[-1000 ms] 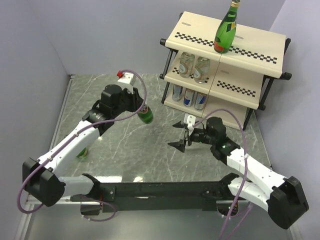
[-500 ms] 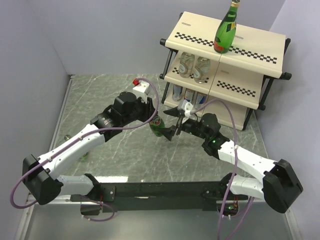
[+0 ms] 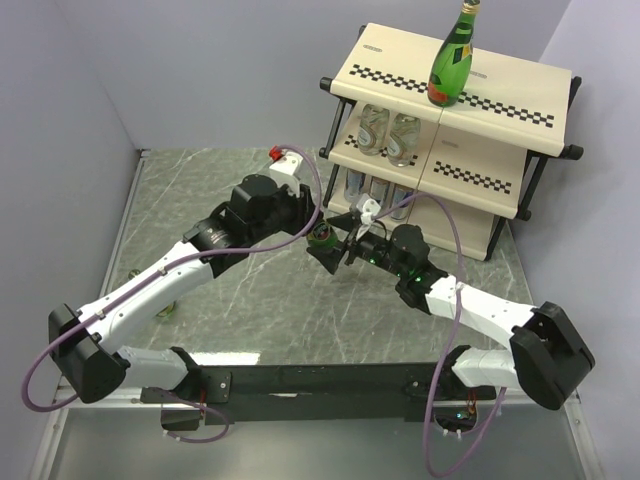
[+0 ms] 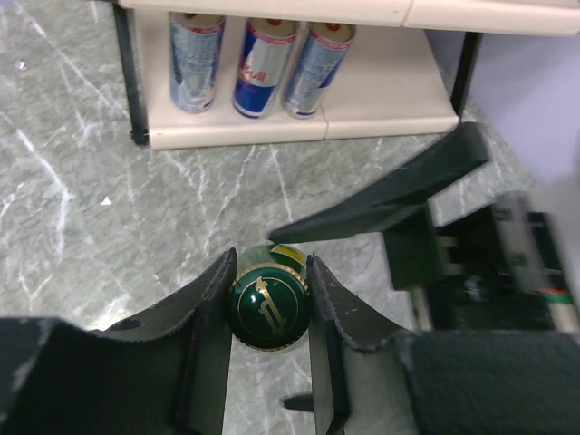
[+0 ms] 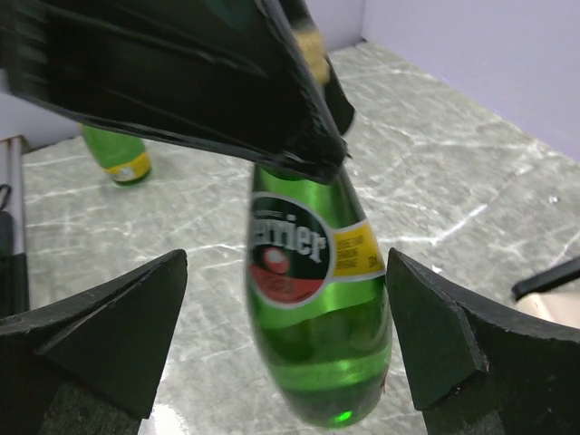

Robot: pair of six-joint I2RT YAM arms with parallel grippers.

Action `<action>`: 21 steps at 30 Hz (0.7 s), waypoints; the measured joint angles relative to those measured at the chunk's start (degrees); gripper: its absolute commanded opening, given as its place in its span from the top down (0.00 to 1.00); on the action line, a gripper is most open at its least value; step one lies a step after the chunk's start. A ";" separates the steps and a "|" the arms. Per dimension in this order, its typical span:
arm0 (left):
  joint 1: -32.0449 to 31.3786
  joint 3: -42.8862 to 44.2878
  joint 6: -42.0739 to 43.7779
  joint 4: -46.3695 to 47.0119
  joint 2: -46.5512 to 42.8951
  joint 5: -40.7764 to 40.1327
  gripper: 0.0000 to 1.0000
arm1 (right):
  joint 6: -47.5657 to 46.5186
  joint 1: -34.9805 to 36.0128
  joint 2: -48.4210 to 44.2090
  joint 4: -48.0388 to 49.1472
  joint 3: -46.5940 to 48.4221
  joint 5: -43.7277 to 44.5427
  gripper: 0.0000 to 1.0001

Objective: Place and organize the beverage onto the shelf
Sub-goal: Place the drink on the shelf.

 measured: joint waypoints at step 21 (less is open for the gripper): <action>-3.19 3.98 -0.61 -0.68 1.22 -0.28 1.00 | -0.46 0.00 3.45 -3.98 4.24 2.43 0.16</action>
